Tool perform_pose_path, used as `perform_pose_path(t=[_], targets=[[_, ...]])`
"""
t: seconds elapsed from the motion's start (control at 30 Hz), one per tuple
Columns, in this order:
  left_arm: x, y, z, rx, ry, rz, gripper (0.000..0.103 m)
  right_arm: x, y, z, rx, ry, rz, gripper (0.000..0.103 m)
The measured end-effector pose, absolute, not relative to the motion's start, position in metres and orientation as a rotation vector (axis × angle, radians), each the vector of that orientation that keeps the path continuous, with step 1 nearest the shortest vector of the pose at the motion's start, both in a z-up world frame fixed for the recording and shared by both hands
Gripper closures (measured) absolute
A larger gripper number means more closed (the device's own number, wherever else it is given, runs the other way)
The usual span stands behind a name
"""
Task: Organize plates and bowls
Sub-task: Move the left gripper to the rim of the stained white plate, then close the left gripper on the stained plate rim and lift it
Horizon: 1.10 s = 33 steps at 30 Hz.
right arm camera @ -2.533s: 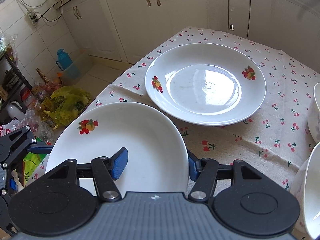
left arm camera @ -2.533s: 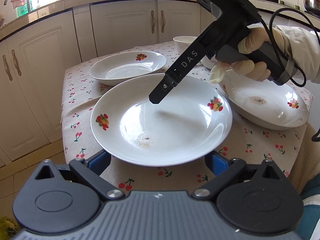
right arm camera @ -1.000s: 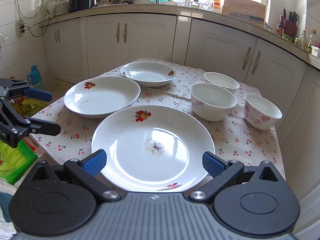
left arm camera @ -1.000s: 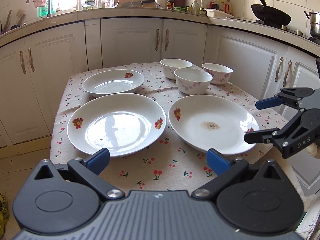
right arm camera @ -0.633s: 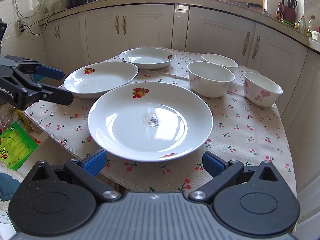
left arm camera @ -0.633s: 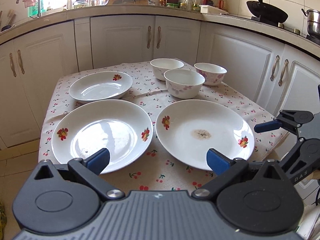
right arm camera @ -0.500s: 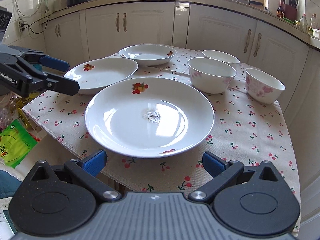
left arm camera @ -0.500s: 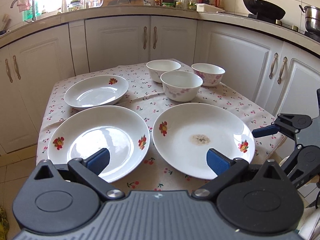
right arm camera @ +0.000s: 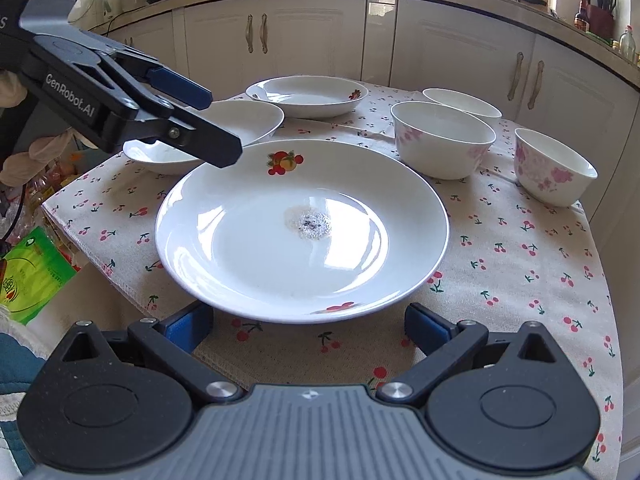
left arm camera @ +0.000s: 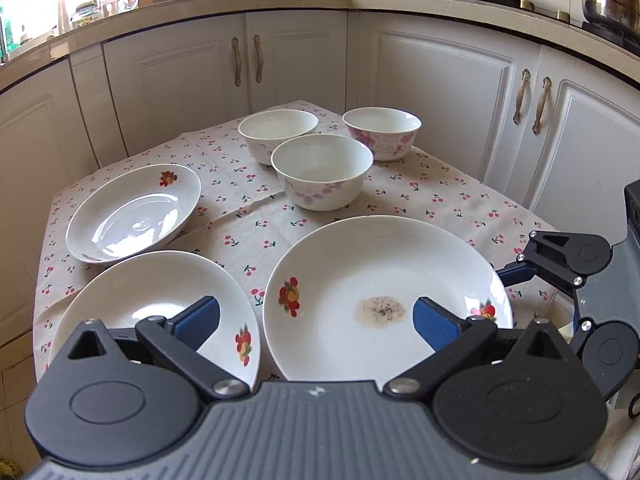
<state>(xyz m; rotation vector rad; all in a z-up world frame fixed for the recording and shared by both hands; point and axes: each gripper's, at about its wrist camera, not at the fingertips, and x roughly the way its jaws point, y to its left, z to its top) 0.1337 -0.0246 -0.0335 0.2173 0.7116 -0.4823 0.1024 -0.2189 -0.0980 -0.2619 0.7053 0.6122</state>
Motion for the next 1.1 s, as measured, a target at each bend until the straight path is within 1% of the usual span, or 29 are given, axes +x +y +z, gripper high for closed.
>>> perform_pose_path(t=[0.27,0.57,0.83,1.03,1.1], targets=[[0.161,-0.038,-0.039,0.272,0.745,-0.54,0.001,0.107,-0.217,-0.099,-0.272,0.695,0.636,0.0],[0.189,-0.049,-0.044,0.296,0.825,-0.645,0.001,0.105,-0.218,-0.101,-0.266,0.679,0.64,0.0],[0.215,-0.053,-0.049,0.332,0.933,-0.693,0.001,0.104,-0.218,-0.1,-0.265,0.671,0.638,0.0],[0.227,-0.056,-0.055,0.334,1.016,-0.728,0.004,0.105,-0.218,-0.1,-0.263,0.67,0.644,0.0],[0.229,-0.057,-0.056,0.343,1.032,-0.74,0.007,0.105,-0.218,-0.1,-0.263,0.671,0.647,0.0]])
